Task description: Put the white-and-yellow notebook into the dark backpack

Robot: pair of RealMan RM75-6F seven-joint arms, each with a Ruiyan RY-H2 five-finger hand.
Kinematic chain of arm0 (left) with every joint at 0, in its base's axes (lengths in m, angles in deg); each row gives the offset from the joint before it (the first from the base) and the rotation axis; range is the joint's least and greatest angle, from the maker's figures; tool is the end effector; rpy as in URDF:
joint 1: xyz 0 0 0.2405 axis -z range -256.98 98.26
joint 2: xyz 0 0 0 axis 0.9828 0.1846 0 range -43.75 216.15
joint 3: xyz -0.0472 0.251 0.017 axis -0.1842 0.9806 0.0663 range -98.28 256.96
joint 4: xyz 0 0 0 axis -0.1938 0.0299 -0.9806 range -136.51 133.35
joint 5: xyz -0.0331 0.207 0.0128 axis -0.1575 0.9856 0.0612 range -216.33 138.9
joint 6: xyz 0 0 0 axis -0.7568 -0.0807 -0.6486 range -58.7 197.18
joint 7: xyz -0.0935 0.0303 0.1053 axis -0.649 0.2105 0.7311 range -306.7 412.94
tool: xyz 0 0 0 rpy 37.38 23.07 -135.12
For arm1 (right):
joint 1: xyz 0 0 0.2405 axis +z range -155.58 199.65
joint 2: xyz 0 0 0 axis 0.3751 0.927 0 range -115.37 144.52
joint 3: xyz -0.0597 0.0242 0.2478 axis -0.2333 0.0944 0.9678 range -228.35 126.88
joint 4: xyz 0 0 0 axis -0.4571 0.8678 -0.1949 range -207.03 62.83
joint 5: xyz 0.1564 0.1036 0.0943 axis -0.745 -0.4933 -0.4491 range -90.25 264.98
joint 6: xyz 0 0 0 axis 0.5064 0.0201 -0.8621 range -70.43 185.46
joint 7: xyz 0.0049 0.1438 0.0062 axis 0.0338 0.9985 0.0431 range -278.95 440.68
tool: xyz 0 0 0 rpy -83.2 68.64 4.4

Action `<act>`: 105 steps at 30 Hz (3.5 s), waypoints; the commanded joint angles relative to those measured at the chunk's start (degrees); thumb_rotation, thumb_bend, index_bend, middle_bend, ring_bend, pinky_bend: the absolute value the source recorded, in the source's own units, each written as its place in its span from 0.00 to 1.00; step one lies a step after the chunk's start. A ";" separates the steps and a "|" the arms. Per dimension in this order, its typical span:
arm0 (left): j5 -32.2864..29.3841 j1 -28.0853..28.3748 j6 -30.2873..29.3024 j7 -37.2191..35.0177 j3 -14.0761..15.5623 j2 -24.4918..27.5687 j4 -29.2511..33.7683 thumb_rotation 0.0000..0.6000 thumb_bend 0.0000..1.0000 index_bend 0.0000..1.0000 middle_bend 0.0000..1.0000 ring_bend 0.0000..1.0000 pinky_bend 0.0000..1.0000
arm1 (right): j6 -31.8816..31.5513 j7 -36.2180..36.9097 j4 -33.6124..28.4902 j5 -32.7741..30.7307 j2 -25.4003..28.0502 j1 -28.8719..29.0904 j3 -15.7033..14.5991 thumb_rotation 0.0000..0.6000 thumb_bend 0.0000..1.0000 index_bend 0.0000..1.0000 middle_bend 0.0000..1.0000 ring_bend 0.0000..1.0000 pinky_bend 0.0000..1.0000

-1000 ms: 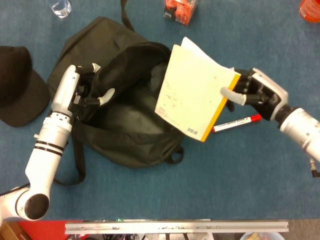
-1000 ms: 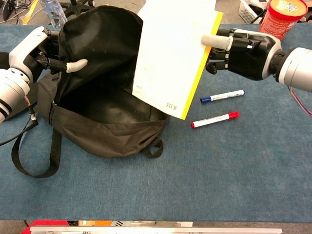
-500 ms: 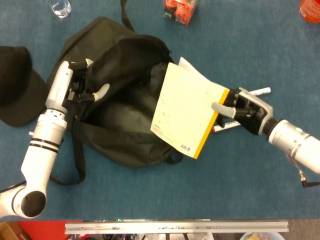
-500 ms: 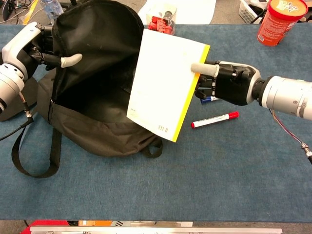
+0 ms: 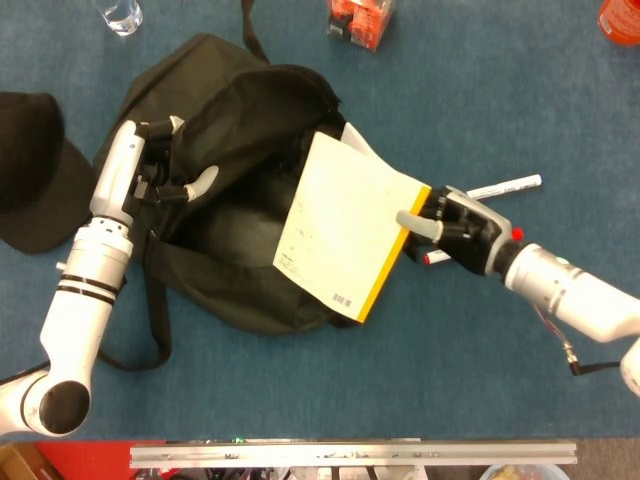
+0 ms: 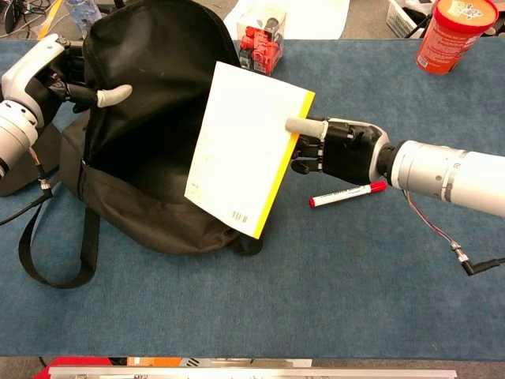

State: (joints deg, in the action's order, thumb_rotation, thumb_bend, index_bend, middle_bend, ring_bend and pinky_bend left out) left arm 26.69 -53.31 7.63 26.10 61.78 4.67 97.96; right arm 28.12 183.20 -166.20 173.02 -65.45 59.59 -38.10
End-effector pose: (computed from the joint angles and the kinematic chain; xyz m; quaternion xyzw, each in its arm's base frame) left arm -0.1781 0.3044 0.0462 -0.4026 -0.6689 -0.5708 0.2544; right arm -0.1415 -0.2879 -0.0251 -0.1922 0.9118 -0.3473 0.1050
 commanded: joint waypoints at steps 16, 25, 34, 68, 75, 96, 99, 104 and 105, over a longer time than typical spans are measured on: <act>-0.37 -0.31 0.57 -0.55 0.21 1.19 1.15 1.00 0.25 0.65 0.76 0.75 0.92 | 0.22 0.91 5.28 -5.38 -6.64 5.05 0.35 1.00 0.49 0.97 0.78 0.64 0.72; -0.76 -0.47 0.49 -0.55 -0.07 1.93 2.27 1.00 0.25 0.65 0.76 0.75 0.92 | 0.63 -0.25 6.46 -8.62 -9.94 5.69 2.43 1.00 0.49 0.98 0.79 0.65 0.72; -1.17 -0.89 0.70 -0.90 -0.01 3.08 3.34 1.00 0.25 0.65 0.76 0.75 0.92 | 5.20 -5.24 9.63 -16.92 -12.18 5.84 3.71 1.00 0.49 0.98 0.80 0.65 0.72; -0.51 -1.47 0.78 -0.52 0.98 4.89 6.36 1.00 0.25 0.64 0.75 0.75 0.92 | 16.44 -27.16 7.46 -53.45 -12.40 9.00 9.46 1.00 0.50 0.98 0.80 0.65 0.72; -0.07 -1.68 0.56 -0.53 1.16 5.40 6.94 1.00 0.25 0.63 0.75 0.75 0.92 | 15.80 -31.30 6.86 -58.42 -13.57 12.00 9.01 1.00 0.50 0.98 0.80 0.65 0.72; 0.68 -1.80 0.92 -0.36 2.17 6.06 8.29 1.00 0.25 0.63 0.75 0.75 0.92 | 13.32 -37.06 13.99 -73.87 -16.18 17.28 8.99 1.00 0.51 0.98 0.79 0.65 0.72; 0.59 -1.70 0.89 0.05 2.30 5.88 8.42 1.00 0.25 0.63 0.75 0.75 0.92 | 12.31 -38.54 13.65 -75.37 -16.70 18.63 8.95 1.00 0.51 0.98 0.79 0.65 0.72; 0.22 -1.57 0.76 0.64 2.31 5.71 8.46 1.00 0.25 0.63 0.75 0.75 0.92 | 11.15 -41.33 13.36 -77.61 -17.30 20.79 8.84 1.00 0.51 0.98 0.78 0.64 0.72; 0.14 -1.57 0.74 0.69 2.29 5.71 8.45 1.00 0.25 0.63 0.75 0.75 0.92 | 10.99 -41.83 13.23 -77.79 -17.36 20.98 8.86 1.00 0.51 0.97 0.77 0.64 0.72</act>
State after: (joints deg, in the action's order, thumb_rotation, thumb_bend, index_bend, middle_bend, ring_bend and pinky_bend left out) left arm 26.83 -54.88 8.37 26.77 64.08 10.38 106.41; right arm 39.41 141.95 -152.79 95.59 -82.60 80.21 -29.22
